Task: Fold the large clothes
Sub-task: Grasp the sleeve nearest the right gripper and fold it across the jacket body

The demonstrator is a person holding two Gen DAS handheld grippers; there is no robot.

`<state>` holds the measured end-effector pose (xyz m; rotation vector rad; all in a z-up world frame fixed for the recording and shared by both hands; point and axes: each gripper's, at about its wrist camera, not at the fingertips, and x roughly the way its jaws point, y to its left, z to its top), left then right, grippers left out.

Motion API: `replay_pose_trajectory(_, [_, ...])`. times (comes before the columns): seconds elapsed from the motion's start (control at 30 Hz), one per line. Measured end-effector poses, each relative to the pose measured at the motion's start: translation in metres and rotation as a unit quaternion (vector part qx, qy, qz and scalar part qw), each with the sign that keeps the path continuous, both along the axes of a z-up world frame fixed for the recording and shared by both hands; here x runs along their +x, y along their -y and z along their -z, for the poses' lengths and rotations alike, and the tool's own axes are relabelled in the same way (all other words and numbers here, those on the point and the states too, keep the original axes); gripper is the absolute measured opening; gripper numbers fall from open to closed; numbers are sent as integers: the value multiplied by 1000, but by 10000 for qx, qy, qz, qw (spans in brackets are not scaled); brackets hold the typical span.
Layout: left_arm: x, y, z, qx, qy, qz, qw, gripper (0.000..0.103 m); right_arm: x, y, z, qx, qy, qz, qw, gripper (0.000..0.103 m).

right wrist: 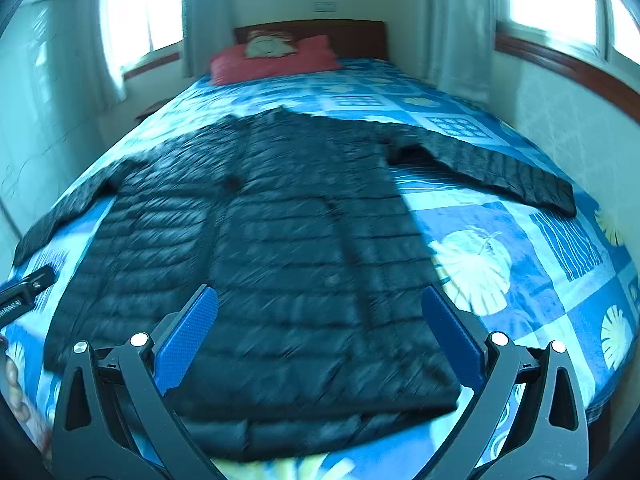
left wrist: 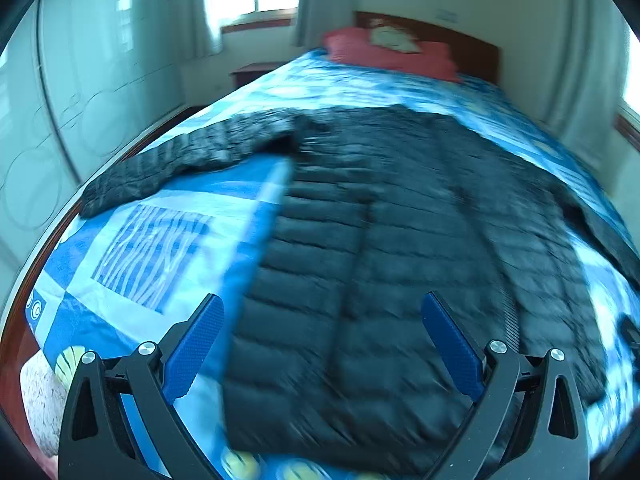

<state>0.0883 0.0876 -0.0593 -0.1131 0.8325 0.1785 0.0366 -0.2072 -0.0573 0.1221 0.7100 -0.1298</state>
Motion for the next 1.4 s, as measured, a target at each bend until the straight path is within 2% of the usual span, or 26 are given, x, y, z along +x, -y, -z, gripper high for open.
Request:
replay_pose_trajectory(0.07, [17,-19,9,47,-69,-247,9997,98,18,30,5,70,-21,335,9994,80])
replay_pose_trajectory(0.1, [26,-28,14,122,-113,-384,9991,98,25,44,8,123,-71,477,9988,62])
replay_pose_trajectory(0.13, [37,-40,20,155,-194,-523,9983,98,34,63,12,244,-126,664,9974,60])
replay_pose_trajectory(0.23, [57,-73,34,36,-283,-868,9958,98,50,116,18,666,36,1064,9921,62])
replay_pose_trajectory(0.3, [70,-91,42,23,-306,-1088,9936,98,59,152,21,847,148,1375,9868,69])
replay_pose_trajectory(0.43, [93,-114,56,65,-384,-1390,9895,98,72,233,37,1498,391,1961,9683,71])
replay_pose_trajectory(0.57, [108,-130,71,56,-510,-1662,9848,98,79,306,63,2269,590,2479,9400,71])
replay_pose_trajectory(0.7, [116,-138,83,54,-678,-1840,9806,98,82,368,89,2751,826,2967,9107,62])
replay_pose_trajectory(0.8, [116,-142,92,-63,-811,-1900,9784,98,87,392,103,2997,1028,3076,8972,62])
replay_pose_trajectory(0.93, [115,-146,94,-96,-753,-1918,9785,99,94,417,120,3283,1326,3231,8777,62])
replay_pose_trajectory(1.03, [116,-153,94,-42,-720,-2068,9757,99,103,426,118,3239,1551,3165,8780,62])
replay_pose_trajectory(1.1, [117,-155,98,5,-678,-2111,9751,99,110,435,121,3352,1632,3117,8740,62])
replay_pose_trajectory(1.17, [116,-155,100,55,-615,-2114,9755,99,115,441,122,3311,1669,3198,8719,58])
replay_pose_trajectory(1.2, [116,-154,101,82,-583,-2120,9755,99,118,445,122,3236,1657,3233,8737,53])
replay_pose_trajectory(1.27, [117,-155,102,96,-562,-2124,9755,99,122,452,126,3178,1580,3266,8760,34])
replay_pose_trajectory(1.3, [118,-155,102,94,-557,-2124,9756,99,124,456,129,3249,1528,3271,8741,18])
replay_pose_trajectory(1.33, [118,-155,102,96,-554,-2125,9755,99,123,460,131,3341,1510,3289,8703,13])
replay_pose_trajectory(1.4, [118,-155,103,124,-550,-2127,9755,99,123,456,122,3273,1497,3236,8751,11])
